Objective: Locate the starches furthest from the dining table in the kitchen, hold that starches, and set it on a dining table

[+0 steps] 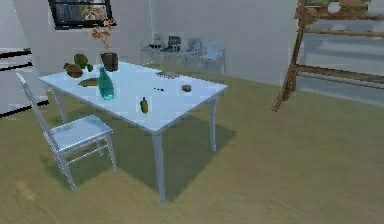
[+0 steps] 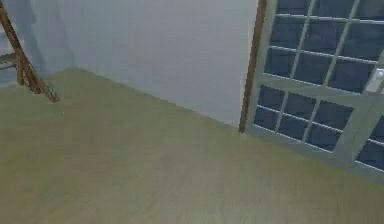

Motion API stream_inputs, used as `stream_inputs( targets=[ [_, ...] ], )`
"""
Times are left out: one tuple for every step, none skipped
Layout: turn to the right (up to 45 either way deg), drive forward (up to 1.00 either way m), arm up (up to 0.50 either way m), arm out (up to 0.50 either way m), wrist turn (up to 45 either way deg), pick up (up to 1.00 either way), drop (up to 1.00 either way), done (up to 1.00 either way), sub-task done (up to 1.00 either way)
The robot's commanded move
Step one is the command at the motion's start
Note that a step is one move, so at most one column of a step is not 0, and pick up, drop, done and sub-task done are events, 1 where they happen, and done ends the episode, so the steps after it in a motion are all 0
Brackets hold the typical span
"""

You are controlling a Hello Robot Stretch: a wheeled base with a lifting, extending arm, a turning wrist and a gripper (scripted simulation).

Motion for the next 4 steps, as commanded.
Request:
stream_inputs(
  targets=[
    [0.0,0.25,0.00,0.00,0.0,0.00,0.00,0.00,0.00],
    [21.0,0.00,0.00,0.00,0.0,0.00,0.00,0.00,0.00],
    [0.0,0.60,0.00,0.00,0.0,0.00,0.00,0.00,0.00],
    [-45.0,0.00,0.00,0.00,0.0,0.00,0.00,0.00,0.00]
  ],
)
